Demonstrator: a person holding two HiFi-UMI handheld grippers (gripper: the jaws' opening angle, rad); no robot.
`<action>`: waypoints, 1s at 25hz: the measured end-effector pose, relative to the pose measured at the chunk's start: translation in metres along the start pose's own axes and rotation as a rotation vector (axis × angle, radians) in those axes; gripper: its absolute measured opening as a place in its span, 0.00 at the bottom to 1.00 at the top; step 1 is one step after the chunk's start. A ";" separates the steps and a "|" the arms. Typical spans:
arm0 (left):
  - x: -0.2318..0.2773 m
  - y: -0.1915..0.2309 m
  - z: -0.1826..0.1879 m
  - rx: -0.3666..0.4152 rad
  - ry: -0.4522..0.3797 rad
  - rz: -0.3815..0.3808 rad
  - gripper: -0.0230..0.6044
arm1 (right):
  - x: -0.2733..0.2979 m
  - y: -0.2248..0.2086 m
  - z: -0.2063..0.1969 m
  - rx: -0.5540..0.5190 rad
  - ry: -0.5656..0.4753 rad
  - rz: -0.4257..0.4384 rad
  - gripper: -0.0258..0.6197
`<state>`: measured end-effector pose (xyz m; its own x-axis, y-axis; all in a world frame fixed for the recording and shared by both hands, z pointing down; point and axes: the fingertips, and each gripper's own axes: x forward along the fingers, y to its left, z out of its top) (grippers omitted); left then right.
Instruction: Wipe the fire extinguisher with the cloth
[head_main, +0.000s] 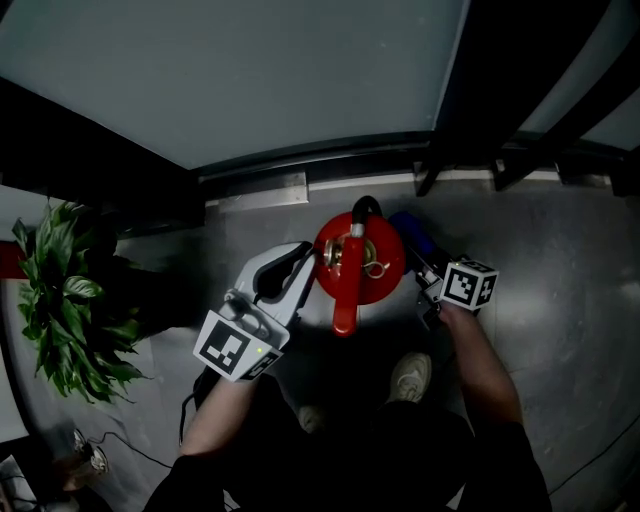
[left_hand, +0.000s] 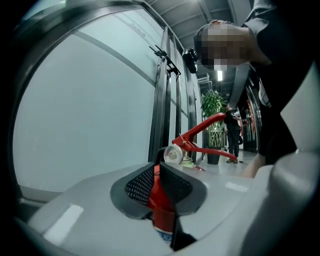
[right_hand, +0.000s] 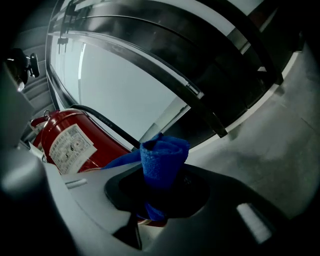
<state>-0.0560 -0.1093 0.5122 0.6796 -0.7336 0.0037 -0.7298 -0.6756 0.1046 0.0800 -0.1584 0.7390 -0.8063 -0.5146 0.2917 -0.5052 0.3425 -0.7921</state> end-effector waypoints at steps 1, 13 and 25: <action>0.000 0.000 0.000 0.000 -0.002 0.002 0.09 | 0.002 -0.005 -0.005 0.002 0.010 -0.006 0.18; 0.001 -0.005 0.002 -0.009 -0.019 -0.011 0.05 | 0.018 -0.057 -0.034 0.192 -0.020 -0.082 0.18; 0.001 -0.007 0.002 -0.019 -0.031 -0.009 0.04 | 0.020 -0.103 -0.083 0.227 0.079 -0.234 0.18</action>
<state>-0.0506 -0.1059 0.5091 0.6832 -0.7297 -0.0281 -0.7220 -0.6808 0.1235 0.0902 -0.1389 0.8706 -0.7020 -0.4935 0.5135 -0.6054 0.0338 -0.7952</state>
